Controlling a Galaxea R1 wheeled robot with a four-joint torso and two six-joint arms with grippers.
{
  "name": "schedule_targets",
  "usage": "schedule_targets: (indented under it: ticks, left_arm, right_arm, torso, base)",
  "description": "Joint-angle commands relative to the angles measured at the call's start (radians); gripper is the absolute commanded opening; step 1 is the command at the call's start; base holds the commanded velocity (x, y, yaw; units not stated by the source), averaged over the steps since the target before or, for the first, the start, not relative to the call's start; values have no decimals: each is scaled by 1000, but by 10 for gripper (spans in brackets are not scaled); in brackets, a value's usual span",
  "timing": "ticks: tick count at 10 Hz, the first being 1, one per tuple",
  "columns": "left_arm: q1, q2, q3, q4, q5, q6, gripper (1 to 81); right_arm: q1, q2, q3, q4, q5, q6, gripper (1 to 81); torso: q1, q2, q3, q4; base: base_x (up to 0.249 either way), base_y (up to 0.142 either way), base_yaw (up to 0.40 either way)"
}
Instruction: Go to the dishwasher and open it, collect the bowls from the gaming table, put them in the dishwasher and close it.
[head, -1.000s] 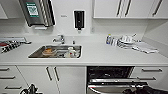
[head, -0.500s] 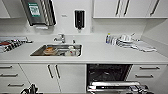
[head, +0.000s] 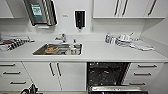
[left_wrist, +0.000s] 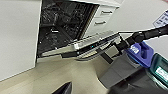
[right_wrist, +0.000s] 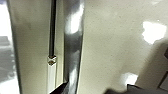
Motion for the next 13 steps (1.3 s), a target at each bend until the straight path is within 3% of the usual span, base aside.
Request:
schedule_targets:
  ticks: [1,5,6,8,10,11,13]
  left_arm:
    - [-86,-29,29,-5,9,-2,811]
    - [-85,-15,23,-5,32,-2,811]
    - [-77,-7,7,-9,55,-4,811]
    - [39,13,-112,-21,96,-12,811]
    - [231,77,-312,-12,66,-12,811]
    - [329,122,-405,-12,-23,-7,811]
    - [481,216,-538,-4,-146,-3,811]
  right_arm:
    - [81,-40,5,20,-50,0,811]
    - [46,-68,10,11,1,-21,811]
    - [44,-85,37,-14,1,-63,811]
    - [10,-111,111,-103,3,-261,811]
    - [-89,-112,129,-144,1,-524,811]
    - [-146,-106,122,-147,3,-624,811]
    - [-242,-108,123,-155,16,-775,811]
  torso:
    - [0,0,0,0]
    - [0,-1,0,0]
    - [0,-1,0,0]
    - [0,0,0,0]
    - [0,0,0,0]
    - [0,0,0,0]
    - [0,0,0,0]
  base:
    - [-70,0,0]
    - [-34,0,0]
    - [0,0,0]
    - [0,0,0]
    - [0,0,0]
    - [0,0,0]
    - [0,0,0]
